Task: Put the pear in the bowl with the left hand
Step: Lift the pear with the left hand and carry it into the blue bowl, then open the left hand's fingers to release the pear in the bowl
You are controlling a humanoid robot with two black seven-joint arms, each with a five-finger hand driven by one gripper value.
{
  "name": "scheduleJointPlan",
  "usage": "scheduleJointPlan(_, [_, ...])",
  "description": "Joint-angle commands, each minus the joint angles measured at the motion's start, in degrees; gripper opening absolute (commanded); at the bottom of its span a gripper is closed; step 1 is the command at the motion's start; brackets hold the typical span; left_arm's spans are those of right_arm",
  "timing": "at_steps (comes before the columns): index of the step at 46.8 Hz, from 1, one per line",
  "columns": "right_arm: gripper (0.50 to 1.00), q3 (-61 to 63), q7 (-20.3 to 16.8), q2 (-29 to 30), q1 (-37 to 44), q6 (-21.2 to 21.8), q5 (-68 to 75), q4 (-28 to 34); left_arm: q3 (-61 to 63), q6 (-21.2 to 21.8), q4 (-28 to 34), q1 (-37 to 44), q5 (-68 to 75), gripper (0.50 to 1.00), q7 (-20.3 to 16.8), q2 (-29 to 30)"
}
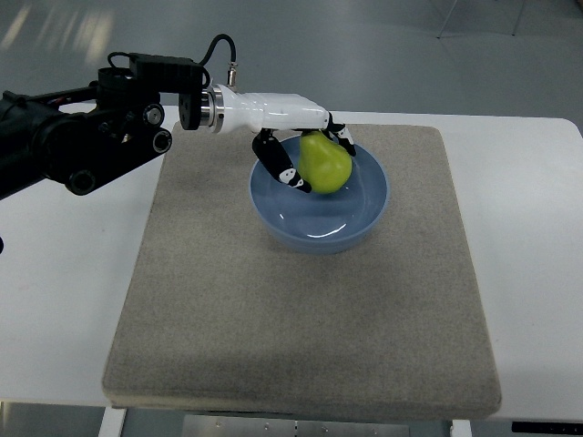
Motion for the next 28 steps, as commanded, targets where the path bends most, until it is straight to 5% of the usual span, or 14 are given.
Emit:
scheduleJointPlan(1, [0.924,0.0,0.0,0.0,0.0,0.0,0.0,0.1,0.6,0.1,0.7,0.8,0.0,0.578,0.1,-1.1])
scheduleJointPlan(15, [0.924,0.0,0.0,0.0,0.0,0.0,0.0,0.1,1.9,2.9,4.0,2.6,3.5,0.576,0.2,-2.8])
scheduleJointPlan(28, [0.926,0.0,0.0,0.0,0.0,0.0,0.0,0.1,1.9,10.6,4.5,2.9,12.0,0.578,0.1,-3.3])
